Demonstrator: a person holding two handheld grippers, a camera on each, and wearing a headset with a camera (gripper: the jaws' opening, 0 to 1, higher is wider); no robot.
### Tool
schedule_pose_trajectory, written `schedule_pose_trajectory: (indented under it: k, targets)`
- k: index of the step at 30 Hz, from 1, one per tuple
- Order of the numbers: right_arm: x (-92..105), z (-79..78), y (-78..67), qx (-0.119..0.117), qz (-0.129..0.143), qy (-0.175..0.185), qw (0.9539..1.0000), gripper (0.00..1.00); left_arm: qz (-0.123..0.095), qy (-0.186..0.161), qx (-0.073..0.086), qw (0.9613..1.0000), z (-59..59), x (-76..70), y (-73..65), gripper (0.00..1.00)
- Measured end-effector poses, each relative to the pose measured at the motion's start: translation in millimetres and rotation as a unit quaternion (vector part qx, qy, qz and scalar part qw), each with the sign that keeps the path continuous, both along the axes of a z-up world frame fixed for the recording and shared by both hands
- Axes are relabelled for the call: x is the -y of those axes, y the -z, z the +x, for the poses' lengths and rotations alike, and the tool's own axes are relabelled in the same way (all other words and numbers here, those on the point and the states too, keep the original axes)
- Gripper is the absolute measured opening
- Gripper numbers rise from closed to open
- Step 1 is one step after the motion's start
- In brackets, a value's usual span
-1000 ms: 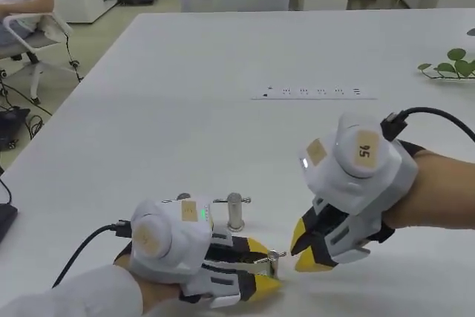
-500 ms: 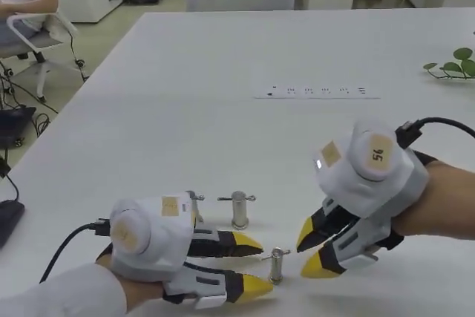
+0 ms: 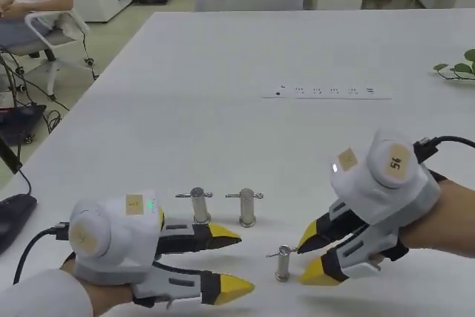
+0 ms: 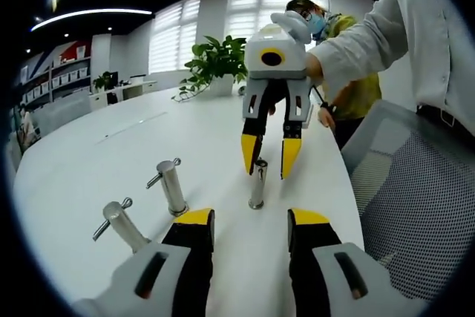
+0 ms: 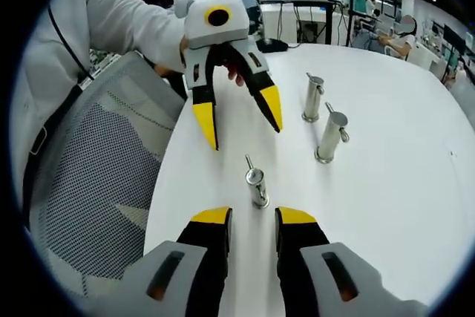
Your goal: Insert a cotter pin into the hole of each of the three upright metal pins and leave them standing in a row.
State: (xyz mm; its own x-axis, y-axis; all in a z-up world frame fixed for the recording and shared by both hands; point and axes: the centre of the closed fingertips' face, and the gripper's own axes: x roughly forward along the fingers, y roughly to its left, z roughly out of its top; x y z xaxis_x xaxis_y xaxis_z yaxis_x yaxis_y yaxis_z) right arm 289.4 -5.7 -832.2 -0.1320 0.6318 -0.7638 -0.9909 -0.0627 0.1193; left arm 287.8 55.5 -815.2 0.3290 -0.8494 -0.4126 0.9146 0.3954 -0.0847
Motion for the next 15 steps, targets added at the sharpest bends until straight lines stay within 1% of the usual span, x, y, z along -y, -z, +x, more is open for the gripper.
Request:
schedule_pose_trajectory:
  k: [2,4,8,10,15]
  targets:
    - [-2.3,-0.8,0.5,-0.001,0.008,0.004,1.0000,0.25,-0.003,-0.010,0.000,0.9999,0.0,-6.1,-2.6,0.40]
    - [-4.2,-0.9,2.5,0.003,0.013,0.005,0.9999,0.25,-0.005,-0.019,0.001,0.9998,-0.5,-12.3,-5.2,0.41]
    - [-8.3,-0.8,5.0,0.004,0.024,0.007,0.9997,0.25,-0.009,-0.037,0.002,0.9993,0.1,-24.4,-8.6,0.45]
    - [-11.2,-1.2,6.5,0.004,0.031,0.006,0.9995,0.24,-0.010,-0.046,0.004,0.9989,0.0,-31.1,-10.5,0.46]
    - [-17.1,-1.2,11.5,0.004,0.043,0.009,0.9990,0.24,-0.013,-0.072,0.004,0.9973,0.0,-46.3,-14.1,0.51]
